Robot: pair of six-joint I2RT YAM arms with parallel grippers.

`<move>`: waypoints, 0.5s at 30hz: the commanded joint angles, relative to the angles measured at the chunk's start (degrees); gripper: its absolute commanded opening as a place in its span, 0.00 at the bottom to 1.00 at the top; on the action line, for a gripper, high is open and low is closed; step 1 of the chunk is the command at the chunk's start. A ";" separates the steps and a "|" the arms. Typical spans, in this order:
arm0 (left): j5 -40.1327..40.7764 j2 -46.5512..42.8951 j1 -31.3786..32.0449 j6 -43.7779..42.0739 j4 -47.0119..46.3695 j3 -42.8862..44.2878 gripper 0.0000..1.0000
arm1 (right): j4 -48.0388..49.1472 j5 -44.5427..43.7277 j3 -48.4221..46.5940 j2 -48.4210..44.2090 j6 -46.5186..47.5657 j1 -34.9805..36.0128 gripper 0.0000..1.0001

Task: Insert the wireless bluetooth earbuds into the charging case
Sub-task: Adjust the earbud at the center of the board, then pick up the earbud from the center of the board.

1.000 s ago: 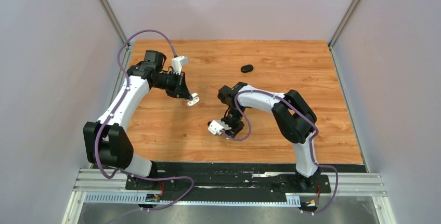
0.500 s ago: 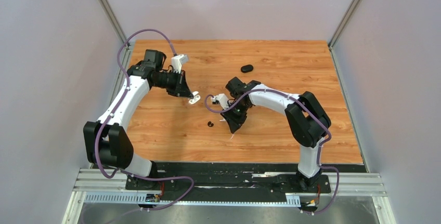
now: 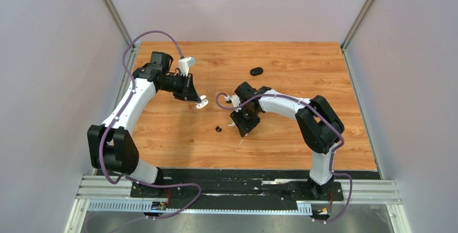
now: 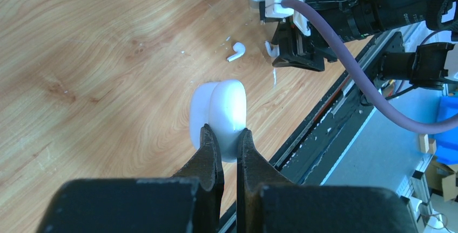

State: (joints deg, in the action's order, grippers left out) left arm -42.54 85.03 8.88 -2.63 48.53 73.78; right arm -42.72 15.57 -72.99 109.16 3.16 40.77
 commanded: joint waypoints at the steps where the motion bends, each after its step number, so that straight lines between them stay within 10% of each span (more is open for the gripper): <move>1: -1.04 -0.63 -0.27 0.00 -0.19 1.73 0.00 | -0.99 0.77 -1.09 -2.47 3.68 -0.26 0.44; 15: -1.00 -1.58 -0.27 -0.62 0.29 1.49 0.00 | 17.99 14.52 24.23 -22.88 50.58 -1.14 0.46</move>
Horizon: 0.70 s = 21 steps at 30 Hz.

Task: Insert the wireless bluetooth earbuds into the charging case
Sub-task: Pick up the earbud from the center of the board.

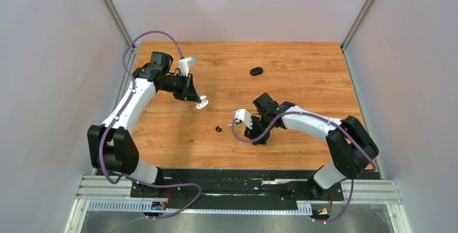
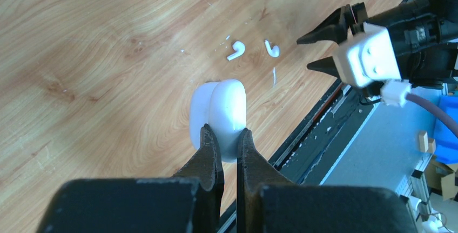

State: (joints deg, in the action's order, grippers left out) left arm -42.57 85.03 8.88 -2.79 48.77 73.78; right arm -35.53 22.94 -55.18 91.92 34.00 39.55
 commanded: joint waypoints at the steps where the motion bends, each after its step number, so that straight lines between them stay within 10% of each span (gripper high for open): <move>1: -1.01 -1.52 -0.27 -0.51 0.08 1.53 0.00 | 12.54 7.26 7.58 -5.93 20.28 0.16 0.46; 21: -1.37 -0.74 -0.27 -0.13 -0.55 1.52 0.00 | 18.39 5.02 4.21 1.45 8.46 1.11 0.35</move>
State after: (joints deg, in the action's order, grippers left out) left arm -42.57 85.03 8.88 -2.81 48.84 73.78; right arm -18.41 26.09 -49.04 92.99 43.42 39.94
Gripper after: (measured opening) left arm 0.057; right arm 0.357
